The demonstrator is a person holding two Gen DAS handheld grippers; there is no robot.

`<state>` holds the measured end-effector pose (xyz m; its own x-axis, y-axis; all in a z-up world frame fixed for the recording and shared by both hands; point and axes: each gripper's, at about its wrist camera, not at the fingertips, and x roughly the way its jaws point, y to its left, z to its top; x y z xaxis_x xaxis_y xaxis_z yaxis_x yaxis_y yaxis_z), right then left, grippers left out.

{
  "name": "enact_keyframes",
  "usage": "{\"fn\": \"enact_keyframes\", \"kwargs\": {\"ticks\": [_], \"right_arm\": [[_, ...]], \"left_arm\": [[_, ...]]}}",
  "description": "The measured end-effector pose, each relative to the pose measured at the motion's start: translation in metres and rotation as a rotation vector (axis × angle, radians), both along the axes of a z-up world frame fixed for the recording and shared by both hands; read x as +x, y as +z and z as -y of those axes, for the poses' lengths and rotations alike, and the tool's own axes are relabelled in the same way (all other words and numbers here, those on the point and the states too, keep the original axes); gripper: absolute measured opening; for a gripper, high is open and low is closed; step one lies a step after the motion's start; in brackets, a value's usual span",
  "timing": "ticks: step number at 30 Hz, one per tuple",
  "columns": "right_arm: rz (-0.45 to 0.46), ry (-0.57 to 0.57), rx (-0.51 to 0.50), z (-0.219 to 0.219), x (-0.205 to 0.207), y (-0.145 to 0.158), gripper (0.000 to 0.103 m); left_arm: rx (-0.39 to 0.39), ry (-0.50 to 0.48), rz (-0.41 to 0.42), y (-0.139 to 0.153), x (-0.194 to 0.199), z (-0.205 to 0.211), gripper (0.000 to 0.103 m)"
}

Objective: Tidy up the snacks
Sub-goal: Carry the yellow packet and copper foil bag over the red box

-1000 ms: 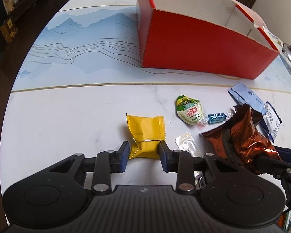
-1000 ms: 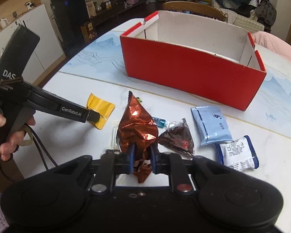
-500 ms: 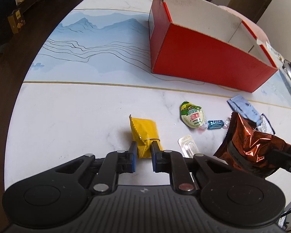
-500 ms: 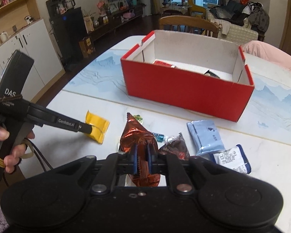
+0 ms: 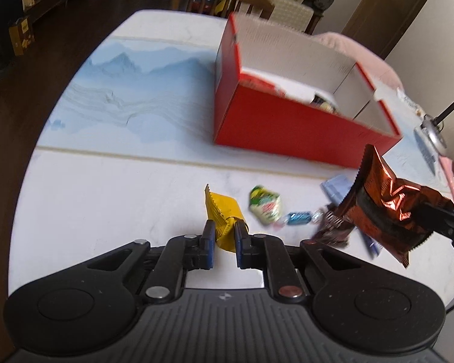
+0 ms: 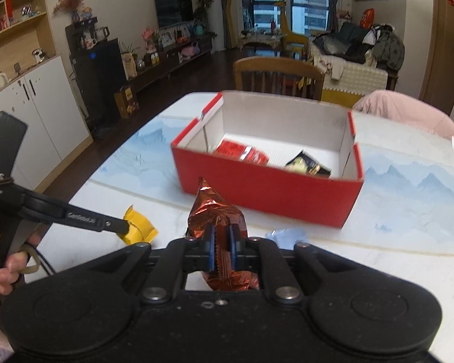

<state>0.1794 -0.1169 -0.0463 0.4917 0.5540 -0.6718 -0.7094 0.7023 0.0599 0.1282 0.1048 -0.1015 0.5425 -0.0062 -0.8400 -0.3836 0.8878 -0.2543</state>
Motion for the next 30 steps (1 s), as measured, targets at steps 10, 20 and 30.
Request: {"fn": "enact_keyframes", "kwargs": {"ticks": [10, 20, 30], "right_arm": [[0.075, -0.042, 0.057, 0.003, 0.041, 0.038, 0.008], [0.104, -0.091, 0.091, -0.003, 0.105, 0.058, 0.008], [0.051, -0.119, 0.045, -0.019, 0.166, 0.031, 0.008]], "left_arm": [[0.033, -0.025, 0.13, 0.07, 0.036, 0.004, 0.012], [0.106, -0.075, 0.171, 0.103, 0.1, 0.014, 0.012], [0.137, -0.074, 0.091, 0.081, 0.171, 0.01, 0.012]]}}
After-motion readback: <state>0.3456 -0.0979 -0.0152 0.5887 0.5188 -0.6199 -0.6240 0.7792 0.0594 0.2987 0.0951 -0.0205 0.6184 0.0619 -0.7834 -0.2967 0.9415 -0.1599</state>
